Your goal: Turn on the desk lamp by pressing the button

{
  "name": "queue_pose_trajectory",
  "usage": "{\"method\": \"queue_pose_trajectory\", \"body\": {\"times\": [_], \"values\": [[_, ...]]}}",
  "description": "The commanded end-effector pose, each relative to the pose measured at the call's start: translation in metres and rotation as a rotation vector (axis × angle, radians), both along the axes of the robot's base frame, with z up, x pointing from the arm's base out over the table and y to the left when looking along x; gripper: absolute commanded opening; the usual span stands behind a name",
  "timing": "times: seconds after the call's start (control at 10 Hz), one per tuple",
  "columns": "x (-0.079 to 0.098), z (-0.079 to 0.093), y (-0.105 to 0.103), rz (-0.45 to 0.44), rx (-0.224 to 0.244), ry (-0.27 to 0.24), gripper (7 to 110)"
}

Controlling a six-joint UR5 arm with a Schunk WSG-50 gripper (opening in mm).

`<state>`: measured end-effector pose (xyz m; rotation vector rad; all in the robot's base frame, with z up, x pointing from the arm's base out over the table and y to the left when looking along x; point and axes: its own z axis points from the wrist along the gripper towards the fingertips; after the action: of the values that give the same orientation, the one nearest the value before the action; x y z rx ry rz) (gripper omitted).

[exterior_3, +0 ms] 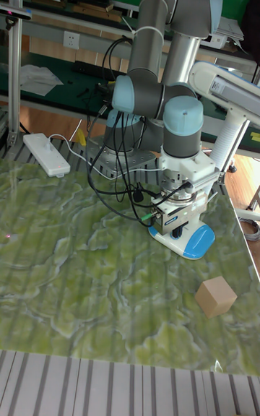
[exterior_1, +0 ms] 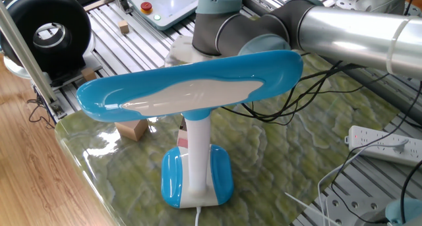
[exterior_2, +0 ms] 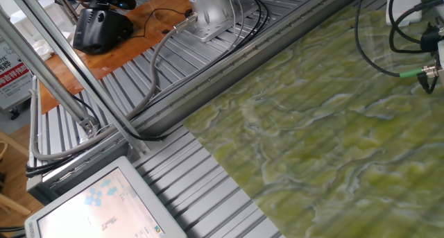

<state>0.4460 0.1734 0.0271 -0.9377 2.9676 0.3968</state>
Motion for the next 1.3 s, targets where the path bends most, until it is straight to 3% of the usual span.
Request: {"method": "queue_pose_trajectory", "body": {"times": [0.0,0.5,0.7,0.9,1.2], "values": [[-0.003,-0.001,-0.004,-0.011,-0.020,0.008,7],[-0.016,-0.005,-0.003,0.027,-0.026,0.008,7],[-0.015,-0.004,0.000,0.037,-0.018,-0.001,7],[-0.013,-0.006,-0.006,0.047,-0.043,-0.012,7],[-0.009,-0.002,0.001,0.050,-0.018,-0.015,7]]}}
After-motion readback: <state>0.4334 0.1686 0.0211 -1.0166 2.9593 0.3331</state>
